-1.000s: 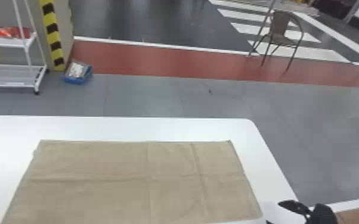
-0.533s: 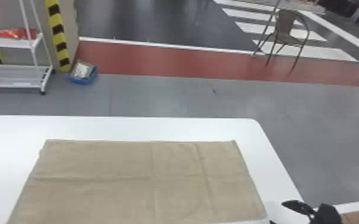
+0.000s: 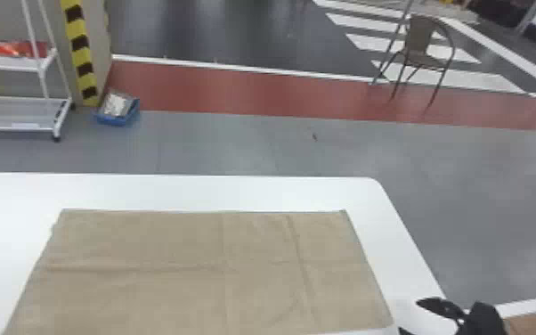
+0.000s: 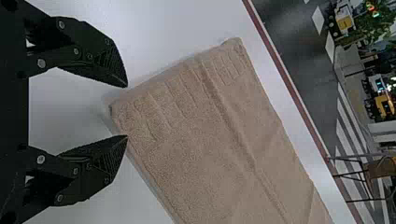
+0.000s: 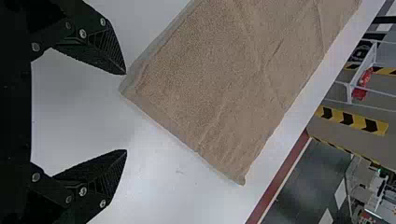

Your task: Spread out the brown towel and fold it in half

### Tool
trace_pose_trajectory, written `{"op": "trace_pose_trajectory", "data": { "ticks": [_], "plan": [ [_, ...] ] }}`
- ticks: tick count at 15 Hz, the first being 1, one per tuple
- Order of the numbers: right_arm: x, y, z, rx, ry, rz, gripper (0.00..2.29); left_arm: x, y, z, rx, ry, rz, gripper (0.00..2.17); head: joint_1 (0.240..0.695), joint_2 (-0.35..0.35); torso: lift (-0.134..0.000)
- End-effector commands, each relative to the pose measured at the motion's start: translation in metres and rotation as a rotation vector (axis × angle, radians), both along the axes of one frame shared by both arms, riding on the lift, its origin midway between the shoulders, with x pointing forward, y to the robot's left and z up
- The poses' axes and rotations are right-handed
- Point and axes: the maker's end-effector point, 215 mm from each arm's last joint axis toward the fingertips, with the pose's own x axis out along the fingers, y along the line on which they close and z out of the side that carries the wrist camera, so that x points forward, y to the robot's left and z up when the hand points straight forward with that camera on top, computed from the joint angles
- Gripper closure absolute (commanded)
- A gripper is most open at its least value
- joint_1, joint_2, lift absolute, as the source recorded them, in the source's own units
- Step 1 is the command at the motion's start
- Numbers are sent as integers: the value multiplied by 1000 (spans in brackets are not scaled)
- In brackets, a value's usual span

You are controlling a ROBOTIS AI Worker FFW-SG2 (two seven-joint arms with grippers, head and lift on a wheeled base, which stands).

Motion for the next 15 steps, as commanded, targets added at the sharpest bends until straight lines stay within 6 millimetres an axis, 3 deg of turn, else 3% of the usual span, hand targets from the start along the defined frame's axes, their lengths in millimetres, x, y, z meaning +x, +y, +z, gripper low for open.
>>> {"op": "trace_pose_trajectory", "data": {
  "ticks": [1,12,13,15],
  "plan": [
    [1,0,0,0,-1,0,340,0,3,-6,19,7,-5,596,695,-258,0],
    [1,-3,0,2,1,-10,343,5,3,-3,20,-8,-16,603,695,-253,0],
    [1,-3,0,4,3,-13,340,4,1,-4,18,-7,-16,792,695,-254,0],
    [1,-3,0,4,3,-12,340,4,2,-4,20,-5,-15,819,695,-256,0]
  ]
}}
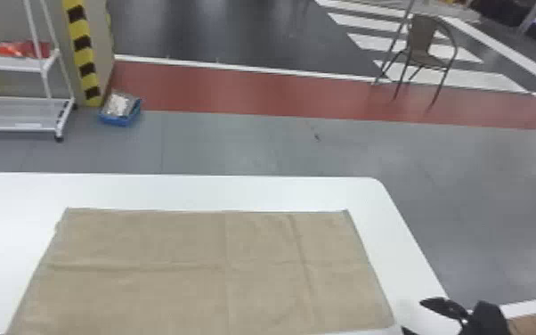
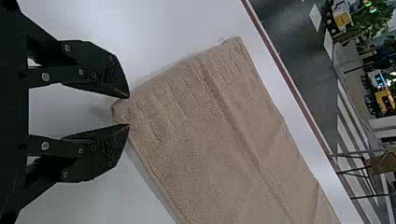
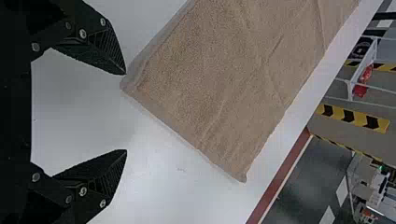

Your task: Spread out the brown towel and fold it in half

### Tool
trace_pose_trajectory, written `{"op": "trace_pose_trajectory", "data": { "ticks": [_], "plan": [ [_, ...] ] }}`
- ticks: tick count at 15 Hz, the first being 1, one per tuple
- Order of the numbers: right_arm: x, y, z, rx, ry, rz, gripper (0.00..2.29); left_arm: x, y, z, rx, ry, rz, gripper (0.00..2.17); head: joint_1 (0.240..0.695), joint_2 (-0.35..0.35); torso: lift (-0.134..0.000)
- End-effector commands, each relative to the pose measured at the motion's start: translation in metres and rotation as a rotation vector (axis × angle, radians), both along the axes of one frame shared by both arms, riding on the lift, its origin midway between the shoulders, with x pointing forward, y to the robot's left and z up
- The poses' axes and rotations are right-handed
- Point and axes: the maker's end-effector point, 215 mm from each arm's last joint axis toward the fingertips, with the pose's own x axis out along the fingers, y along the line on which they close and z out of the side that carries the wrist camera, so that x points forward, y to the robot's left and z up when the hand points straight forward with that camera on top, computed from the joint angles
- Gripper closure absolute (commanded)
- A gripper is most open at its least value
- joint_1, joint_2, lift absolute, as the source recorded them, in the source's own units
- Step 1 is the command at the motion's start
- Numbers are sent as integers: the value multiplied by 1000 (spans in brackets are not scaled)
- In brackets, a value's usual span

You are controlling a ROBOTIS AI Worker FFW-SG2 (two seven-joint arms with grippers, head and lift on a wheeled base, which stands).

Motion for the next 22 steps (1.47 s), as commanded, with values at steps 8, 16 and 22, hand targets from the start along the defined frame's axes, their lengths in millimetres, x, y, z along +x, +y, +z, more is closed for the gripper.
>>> {"op": "trace_pose_trajectory", "data": {
  "ticks": [8,16,22],
  "plan": [
    [2,0,0,3,-2,-3,340,-3,5,-5,13,18,7,930,695,-254,0],
    [5,9,-2,-2,1,25,340,-2,-1,6,-3,9,7,1355,695,-253,0],
    [19,30,-22,38,33,41,343,-1,0,6,-2,8,8,1355,695,-227,0]
  ]
}}
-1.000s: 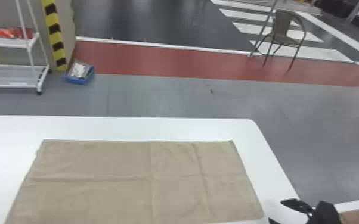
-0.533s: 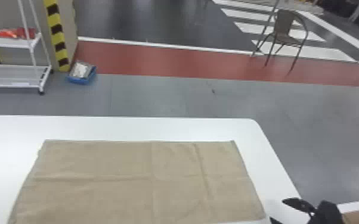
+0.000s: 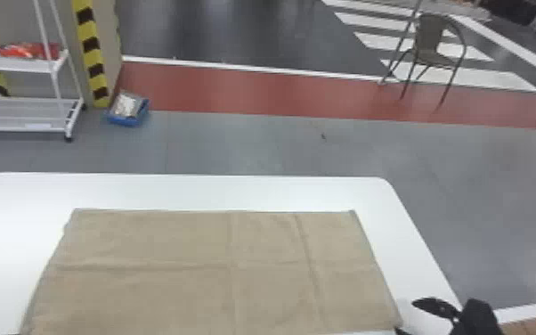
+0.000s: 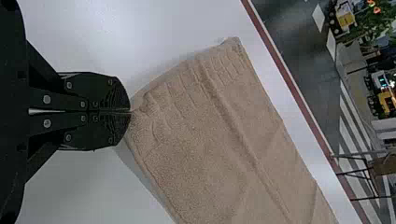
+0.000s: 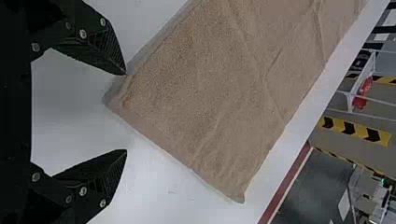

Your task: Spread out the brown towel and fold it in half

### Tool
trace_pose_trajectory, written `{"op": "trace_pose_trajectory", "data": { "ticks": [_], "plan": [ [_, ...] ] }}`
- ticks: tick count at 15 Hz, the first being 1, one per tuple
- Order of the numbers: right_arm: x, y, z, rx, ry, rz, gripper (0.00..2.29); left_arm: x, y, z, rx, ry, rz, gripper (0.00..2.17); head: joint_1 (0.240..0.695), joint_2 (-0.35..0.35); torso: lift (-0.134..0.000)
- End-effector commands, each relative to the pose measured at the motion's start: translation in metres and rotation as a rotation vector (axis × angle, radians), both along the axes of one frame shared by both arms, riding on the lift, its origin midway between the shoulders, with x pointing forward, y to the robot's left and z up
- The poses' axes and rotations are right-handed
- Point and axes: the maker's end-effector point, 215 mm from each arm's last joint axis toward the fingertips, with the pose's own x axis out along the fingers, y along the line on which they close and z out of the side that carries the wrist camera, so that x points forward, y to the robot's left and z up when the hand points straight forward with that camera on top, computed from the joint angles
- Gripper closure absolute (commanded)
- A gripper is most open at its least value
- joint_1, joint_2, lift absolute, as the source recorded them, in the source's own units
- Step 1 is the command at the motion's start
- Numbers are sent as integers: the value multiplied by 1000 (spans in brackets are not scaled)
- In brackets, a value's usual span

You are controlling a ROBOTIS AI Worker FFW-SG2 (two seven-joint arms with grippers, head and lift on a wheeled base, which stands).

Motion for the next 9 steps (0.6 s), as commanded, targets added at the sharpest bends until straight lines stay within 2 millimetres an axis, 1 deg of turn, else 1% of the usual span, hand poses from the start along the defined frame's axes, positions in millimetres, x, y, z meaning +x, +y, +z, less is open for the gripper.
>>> {"op": "trace_pose_trajectory", "data": {
  "ticks": [1,3,4,6,8,9],
  "plan": [
    [10,5,-7,11,7,-1,343,0,-1,0,0,0,-1,1355,695,-215,0],
    [13,6,-15,11,37,-11,350,0,1,-1,1,2,1,1355,695,-207,0],
    [13,6,-16,8,44,-10,397,-1,3,-2,2,4,4,1355,695,-204,0],
    [14,1,-11,13,38,-16,404,-1,3,-2,-1,4,5,1355,695,-198,0],
    [10,0,-1,49,27,-11,404,-1,3,-2,1,5,5,1355,695,-199,0],
    [9,-2,0,49,27,-11,404,0,2,-2,-1,4,5,1355,695,-199,0]
  ]
}}
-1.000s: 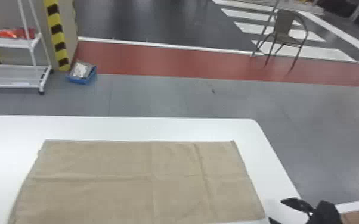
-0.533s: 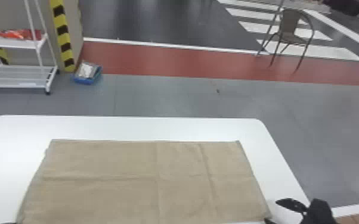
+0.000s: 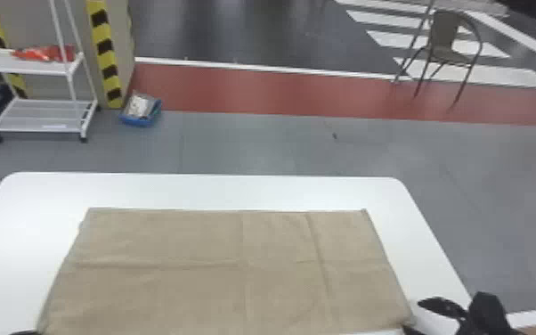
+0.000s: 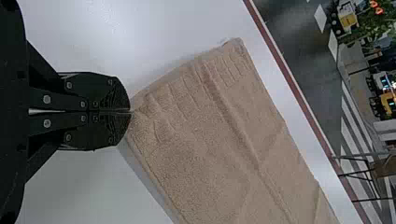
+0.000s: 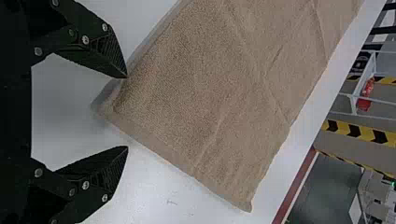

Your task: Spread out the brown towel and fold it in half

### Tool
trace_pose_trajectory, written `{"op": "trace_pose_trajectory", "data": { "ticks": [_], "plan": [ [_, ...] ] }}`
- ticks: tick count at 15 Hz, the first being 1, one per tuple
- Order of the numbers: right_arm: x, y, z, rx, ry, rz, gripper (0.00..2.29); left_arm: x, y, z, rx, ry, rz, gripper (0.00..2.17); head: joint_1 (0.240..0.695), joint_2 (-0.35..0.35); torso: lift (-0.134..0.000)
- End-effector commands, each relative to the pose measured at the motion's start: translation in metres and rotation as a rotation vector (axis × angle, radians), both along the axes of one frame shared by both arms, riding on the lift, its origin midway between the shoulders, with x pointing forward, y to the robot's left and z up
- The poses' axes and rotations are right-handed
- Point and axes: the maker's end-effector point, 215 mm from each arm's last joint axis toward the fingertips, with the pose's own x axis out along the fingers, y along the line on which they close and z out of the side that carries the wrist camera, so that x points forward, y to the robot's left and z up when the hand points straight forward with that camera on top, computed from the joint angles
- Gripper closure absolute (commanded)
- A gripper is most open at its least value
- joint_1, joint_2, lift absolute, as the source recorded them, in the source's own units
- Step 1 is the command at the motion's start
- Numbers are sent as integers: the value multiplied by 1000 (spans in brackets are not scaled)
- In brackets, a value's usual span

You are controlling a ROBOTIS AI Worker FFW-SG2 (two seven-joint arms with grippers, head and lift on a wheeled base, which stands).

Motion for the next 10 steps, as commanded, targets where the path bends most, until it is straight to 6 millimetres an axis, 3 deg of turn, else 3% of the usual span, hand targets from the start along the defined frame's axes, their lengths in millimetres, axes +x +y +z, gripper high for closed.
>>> {"op": "trace_pose_trajectory", "data": {
  "ticks": [1,10],
  "plan": [
    [-2,-5,4,3,-9,-6,404,0,-1,-1,0,0,0,1355,695,-200,0],
    [-1,-10,-10,-15,40,-20,404,1,-2,-4,4,14,-1,1355,695,-226,0]
  ]
}}
